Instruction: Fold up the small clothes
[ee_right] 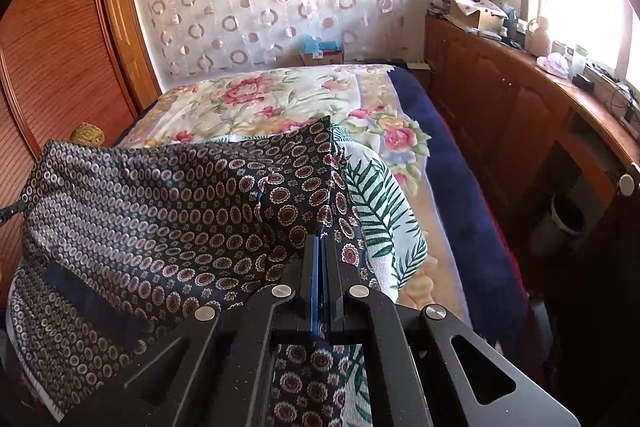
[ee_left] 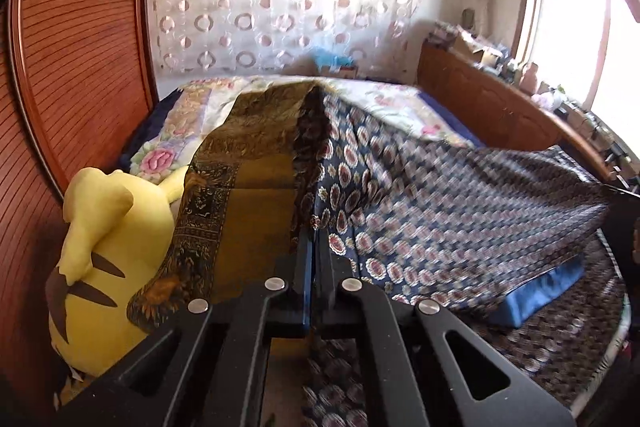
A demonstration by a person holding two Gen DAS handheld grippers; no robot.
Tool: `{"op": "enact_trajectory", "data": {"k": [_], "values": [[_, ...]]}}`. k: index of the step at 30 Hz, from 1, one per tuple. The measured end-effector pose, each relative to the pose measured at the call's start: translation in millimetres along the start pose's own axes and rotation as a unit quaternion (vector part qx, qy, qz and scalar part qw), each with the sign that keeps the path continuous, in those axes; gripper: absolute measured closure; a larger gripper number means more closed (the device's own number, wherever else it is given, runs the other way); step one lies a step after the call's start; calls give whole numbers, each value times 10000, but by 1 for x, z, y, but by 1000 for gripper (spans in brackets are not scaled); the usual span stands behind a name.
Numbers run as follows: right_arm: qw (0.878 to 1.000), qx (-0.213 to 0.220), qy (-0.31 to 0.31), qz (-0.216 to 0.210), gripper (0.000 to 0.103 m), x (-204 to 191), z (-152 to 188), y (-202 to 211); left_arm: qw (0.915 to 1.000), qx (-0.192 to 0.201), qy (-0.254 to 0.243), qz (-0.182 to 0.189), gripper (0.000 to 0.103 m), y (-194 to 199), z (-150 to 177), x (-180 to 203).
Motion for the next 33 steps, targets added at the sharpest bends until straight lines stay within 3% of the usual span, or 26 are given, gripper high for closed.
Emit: {"op": "enact_trajectory", "data": {"k": [7,18,29,33], "values": [[9997,101,-55,-235,102,-1,11,25,9993,68,34,356,102,36,14,22],[9958,222,-488,-737,102,9,32,67,9990,-111,281,344,102,60,58,18],[9988,-316,-369,-89,102,49,101,39,9967,-515,484,391,102,60,108,22],[9983,-401,-430,-10,102,60,110,30,9966,-563,493,336,102,66,116,21]]}}
Point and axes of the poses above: each gripper's, at about its wrist camera, not at the fingertips, and y roughly against the way its jaws point, x to its right, z to its underside, the point moved 9 cm from there along -y, roughly the way its jaws point, and after that the axes turned 10 degrees about -y, right-handed, at the moved point
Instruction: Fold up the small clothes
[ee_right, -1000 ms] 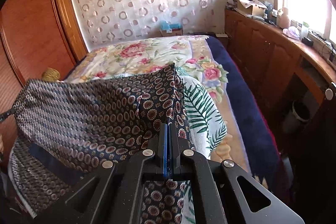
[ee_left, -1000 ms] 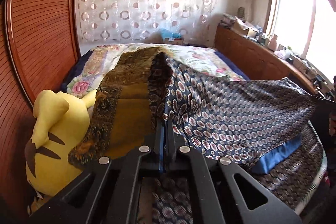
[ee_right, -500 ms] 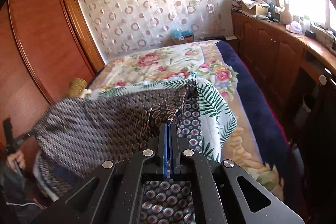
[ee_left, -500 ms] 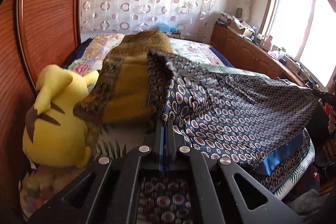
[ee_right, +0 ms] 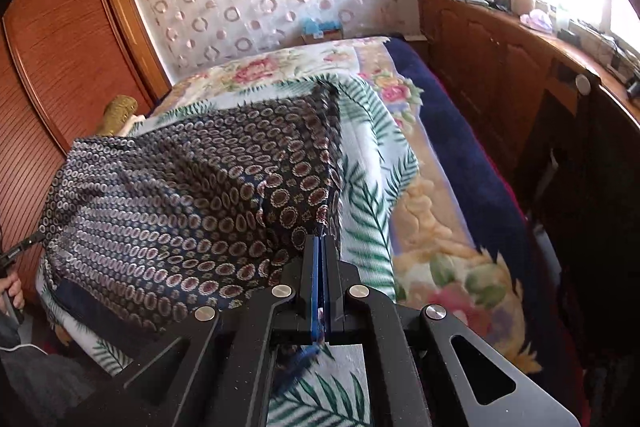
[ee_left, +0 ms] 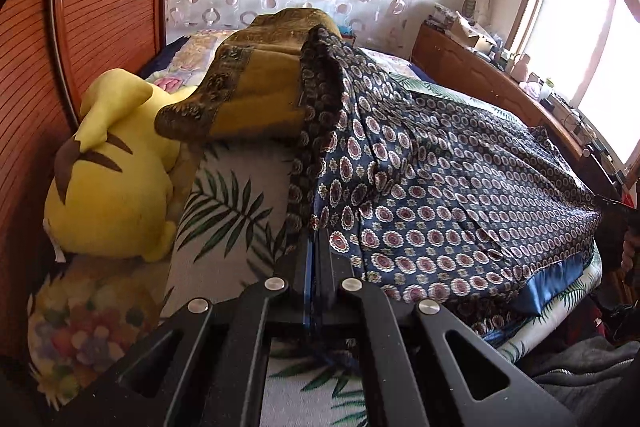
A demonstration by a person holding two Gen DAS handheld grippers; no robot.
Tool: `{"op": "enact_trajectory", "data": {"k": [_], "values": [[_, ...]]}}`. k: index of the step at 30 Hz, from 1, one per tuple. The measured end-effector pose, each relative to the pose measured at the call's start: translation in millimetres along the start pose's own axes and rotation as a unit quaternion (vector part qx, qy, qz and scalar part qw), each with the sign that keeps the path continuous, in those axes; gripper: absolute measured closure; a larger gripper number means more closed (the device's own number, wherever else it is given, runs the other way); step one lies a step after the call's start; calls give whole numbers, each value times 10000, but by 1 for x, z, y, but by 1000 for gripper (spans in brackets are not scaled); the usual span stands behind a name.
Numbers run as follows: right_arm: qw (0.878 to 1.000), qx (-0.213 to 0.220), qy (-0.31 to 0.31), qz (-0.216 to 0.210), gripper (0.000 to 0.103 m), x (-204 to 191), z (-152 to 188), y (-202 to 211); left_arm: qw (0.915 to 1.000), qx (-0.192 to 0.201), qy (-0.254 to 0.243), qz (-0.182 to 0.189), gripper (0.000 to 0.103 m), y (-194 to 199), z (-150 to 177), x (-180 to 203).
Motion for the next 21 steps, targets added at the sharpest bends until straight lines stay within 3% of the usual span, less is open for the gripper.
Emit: {"op": "enact_trajectory", "data": {"k": [6,8,10,15,18,21], "values": [[9996,-56,175,221,102,-2,4,-18,9994,186,-63,-270,100,2,-4,-4],[9991,-50,285,318,102,-6,2,-22,9994,280,-65,-196,89,6,-8,-2],[9988,-33,362,340,102,-9,0,-24,9987,418,-138,-250,62,11,-15,0],[9978,116,528,375,100,-21,-1,-25,9980,494,-277,-280,48,11,-26,7],[9966,245,670,423,100,-26,-2,-22,9975,532,-351,-301,30,10,-33,13],[9942,415,849,520,96,-38,-3,-13,9969,591,-412,-307,27,9,-41,19]]}}
Point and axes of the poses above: each gripper's, at about its wrist camera, not at the fingertips, and y roughly against the way its jaws point, x to its right, z to its underside, the point moved 9 cm from there along -y, roughly the way its jaws point, and after that the axes turned 10 degrees about -y, right-handed, at the moved point
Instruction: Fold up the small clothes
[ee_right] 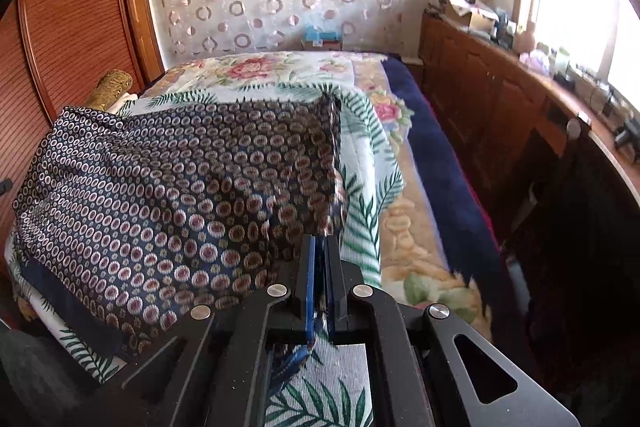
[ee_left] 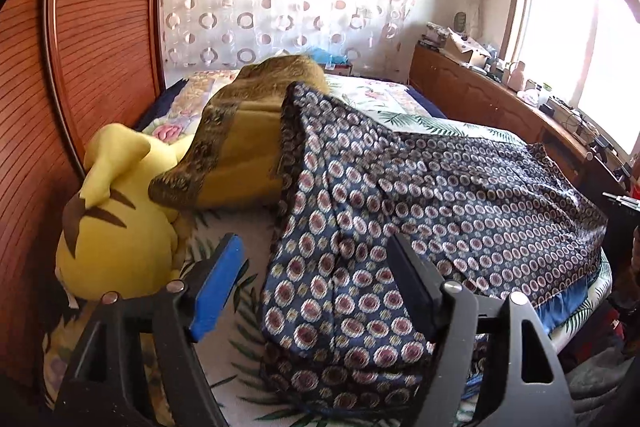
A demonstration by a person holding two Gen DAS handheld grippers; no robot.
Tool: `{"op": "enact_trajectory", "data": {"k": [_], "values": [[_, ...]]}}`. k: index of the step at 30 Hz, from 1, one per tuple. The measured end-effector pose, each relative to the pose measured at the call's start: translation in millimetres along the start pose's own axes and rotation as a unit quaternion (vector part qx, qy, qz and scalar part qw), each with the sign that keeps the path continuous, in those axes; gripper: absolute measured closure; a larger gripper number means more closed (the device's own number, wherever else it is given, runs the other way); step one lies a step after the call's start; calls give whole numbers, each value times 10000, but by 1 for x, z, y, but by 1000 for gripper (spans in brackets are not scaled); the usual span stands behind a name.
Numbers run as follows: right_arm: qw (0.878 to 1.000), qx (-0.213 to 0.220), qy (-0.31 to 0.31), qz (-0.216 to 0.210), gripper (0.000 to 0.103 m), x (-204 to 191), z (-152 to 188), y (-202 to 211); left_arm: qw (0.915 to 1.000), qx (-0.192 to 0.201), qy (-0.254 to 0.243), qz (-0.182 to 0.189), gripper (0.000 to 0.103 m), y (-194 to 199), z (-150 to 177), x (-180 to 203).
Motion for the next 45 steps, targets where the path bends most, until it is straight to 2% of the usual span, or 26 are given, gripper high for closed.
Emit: {"op": "enact_trajectory", "data": {"k": [1,3,8,17,25,32,36,41,45], "values": [[10000,59,60,10,93,-4,-4,1,10000,21,-12,-27,27,-1,-3,1],[9998,147,133,-15,69,-13,-10,6,10000,38,-5,-34,27,-2,-6,3],[9989,288,315,-209,56,-48,-14,9,10000,45,-53,-66,27,-4,-11,8],[9959,-66,656,-613,56,-119,12,-32,9999,-93,-47,-129,27,-11,-2,6],[9909,-542,919,-817,56,-171,40,-88,9984,-472,218,-234,27,-23,35,-15],[9882,-675,1078,-853,55,-183,46,-114,9963,-717,441,-178,27,-23,66,-23],[9890,-574,1081,-830,45,-189,49,-119,9961,-738,482,-103,27,-19,72,-18],[9900,-476,1057,-804,41,-192,53,-120,9965,-724,412,0,27,-19,74,-7],[9903,-452,1047,-795,40,-188,52,-115,9959,-783,444,90,44,-22,75,-1]]}}
Point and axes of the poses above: each gripper's, at about its wrist camera, not at the fingertips, and y roughly against the way its jaws point, x to its right, z to its underside, the point moved 9 cm from there along -y, roughly the way its jaws point, and after that the axes turned 10 degrees about -y, right-handed, at the moved point
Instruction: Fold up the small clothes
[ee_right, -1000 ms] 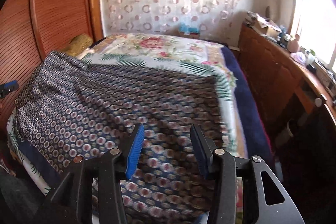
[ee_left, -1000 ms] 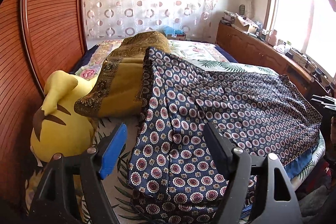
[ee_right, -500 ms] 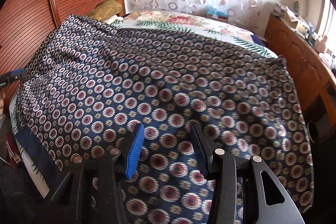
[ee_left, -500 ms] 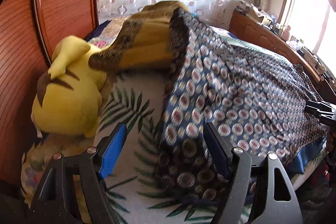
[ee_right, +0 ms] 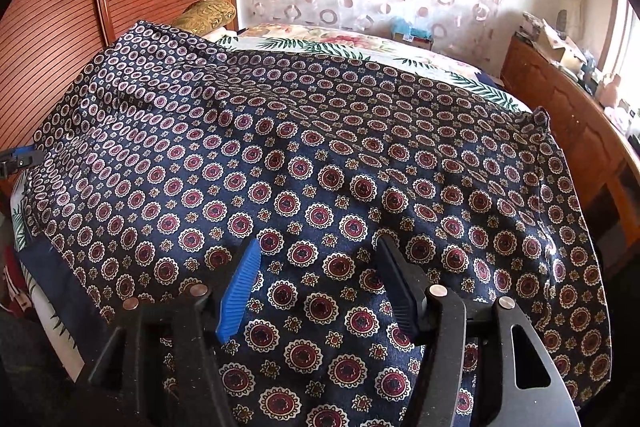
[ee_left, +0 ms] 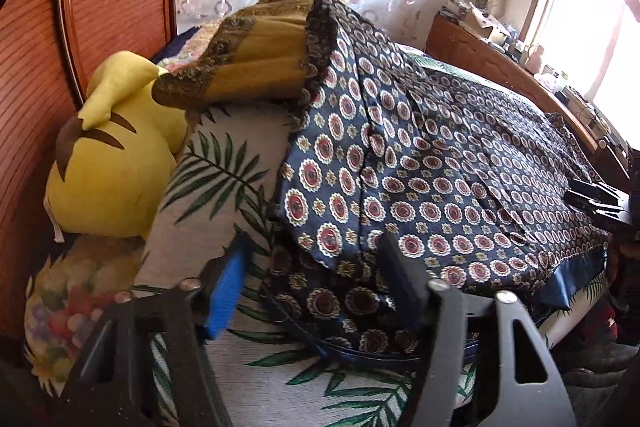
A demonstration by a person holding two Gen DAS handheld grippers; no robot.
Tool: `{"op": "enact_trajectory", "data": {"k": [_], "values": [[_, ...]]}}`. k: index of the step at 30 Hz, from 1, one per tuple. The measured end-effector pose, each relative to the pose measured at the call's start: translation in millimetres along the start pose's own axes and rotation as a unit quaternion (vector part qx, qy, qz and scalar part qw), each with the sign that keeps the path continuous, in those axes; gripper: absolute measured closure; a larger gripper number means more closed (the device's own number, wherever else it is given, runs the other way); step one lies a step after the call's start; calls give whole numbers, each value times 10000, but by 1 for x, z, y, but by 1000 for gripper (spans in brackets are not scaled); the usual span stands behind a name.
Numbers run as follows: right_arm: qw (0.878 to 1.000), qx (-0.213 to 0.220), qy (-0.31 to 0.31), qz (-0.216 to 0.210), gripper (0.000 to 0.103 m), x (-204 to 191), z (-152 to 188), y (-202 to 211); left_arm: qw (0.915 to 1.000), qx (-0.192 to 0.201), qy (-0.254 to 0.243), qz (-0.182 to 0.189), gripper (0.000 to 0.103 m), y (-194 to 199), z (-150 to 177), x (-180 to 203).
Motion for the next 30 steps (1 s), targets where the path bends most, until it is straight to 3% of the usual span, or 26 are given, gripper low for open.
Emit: {"op": "enact_trajectory", "data": {"k": [12,18,22,30], "values": [[10000,5,-12,7,37,6,2,8,9999,-13,43,-90,66,0,-1,-3],[10000,-6,-12,3,34,6,2,9,9999,45,127,105,97,-1,-4,0],[10000,-6,-10,0,34,6,1,9,9990,438,45,57,99,13,-18,9],[10000,-8,-4,-4,32,7,2,9,9937,1009,-135,464,99,43,-63,45]]}}
Point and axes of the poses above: each gripper's, at about its wrist camera, not at the fingertips, and y roughly against the way its jaws point, x to its right, z to its underside, the point moved 9 cm from there along -y, roughly the way its jaws point, and after that the axes turned 10 degrees about -y, right-handed, at the moved point
